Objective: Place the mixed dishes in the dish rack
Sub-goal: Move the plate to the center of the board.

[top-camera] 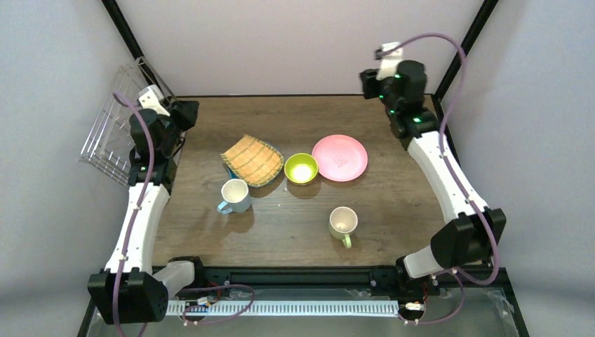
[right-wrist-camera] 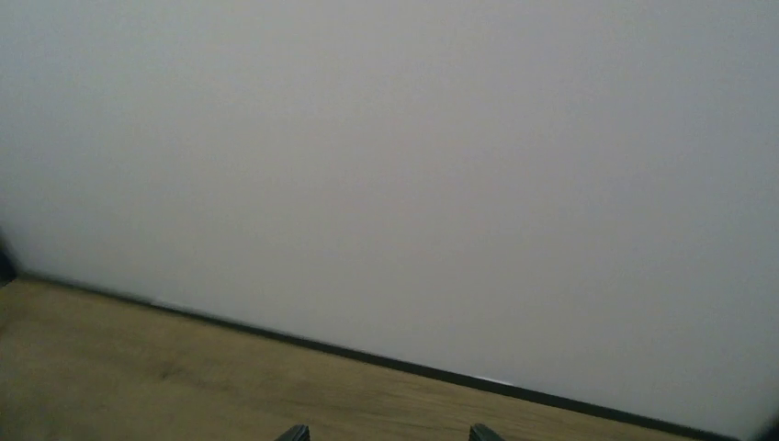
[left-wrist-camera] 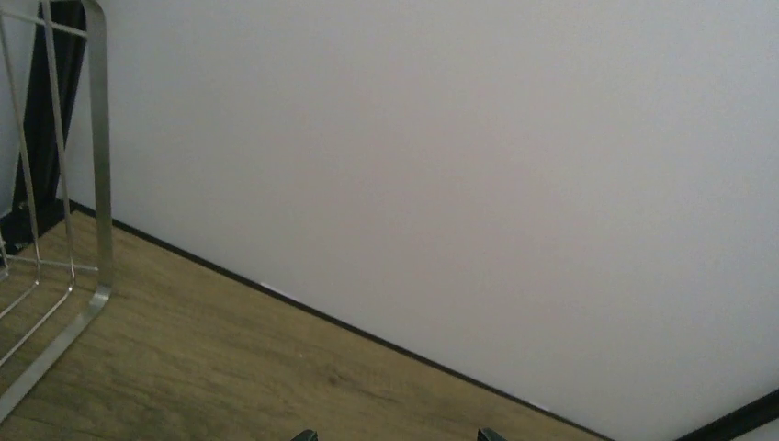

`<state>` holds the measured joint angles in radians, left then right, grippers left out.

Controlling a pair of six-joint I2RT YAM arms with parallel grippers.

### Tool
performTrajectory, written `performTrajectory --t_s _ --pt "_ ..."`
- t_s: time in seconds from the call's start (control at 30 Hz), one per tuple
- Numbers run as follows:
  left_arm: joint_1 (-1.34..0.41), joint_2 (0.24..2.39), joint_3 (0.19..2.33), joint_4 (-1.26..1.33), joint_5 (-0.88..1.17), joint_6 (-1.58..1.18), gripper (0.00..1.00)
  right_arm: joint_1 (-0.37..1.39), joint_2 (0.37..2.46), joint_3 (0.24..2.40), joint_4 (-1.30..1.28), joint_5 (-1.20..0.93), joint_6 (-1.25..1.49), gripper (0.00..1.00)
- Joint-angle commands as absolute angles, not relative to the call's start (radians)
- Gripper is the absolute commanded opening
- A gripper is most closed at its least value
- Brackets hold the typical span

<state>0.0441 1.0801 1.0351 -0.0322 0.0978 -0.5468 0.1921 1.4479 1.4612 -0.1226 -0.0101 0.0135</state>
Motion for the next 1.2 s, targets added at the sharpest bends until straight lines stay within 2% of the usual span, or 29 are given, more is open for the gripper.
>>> performTrajectory --t_s 0.0,0.17,0.33,0.4,0.7,0.87,1.17 --pt "0.045 1.103 1.048 -0.045 0.146 -0.548 1.00 0.316 1.540 1.589 -0.265 0.004 -0.197 0.99" --pt "0.043 1.099 1.068 -0.096 0.131 -0.555 1.00 0.327 1.656 1.735 -0.329 -0.145 -0.088 0.99" --pt "0.043 1.061 1.054 -0.118 0.136 -0.558 1.00 0.327 1.686 1.728 -0.253 -0.203 0.094 0.99" --pt "0.043 1.054 1.050 -0.126 0.142 -0.566 1.00 0.327 1.718 1.736 -0.250 -0.296 0.109 0.99" --pt "0.042 1.067 1.043 -0.213 0.169 -0.588 1.00 0.327 1.991 1.949 -0.462 -0.621 0.175 0.99" --pt "0.041 1.104 1.046 -0.300 0.175 -0.590 1.00 0.351 2.014 1.890 -0.486 -0.587 0.164 0.98" --pt "0.042 1.264 1.040 -0.450 0.208 -0.573 1.00 0.436 2.031 1.844 -0.599 -0.342 0.086 0.96"
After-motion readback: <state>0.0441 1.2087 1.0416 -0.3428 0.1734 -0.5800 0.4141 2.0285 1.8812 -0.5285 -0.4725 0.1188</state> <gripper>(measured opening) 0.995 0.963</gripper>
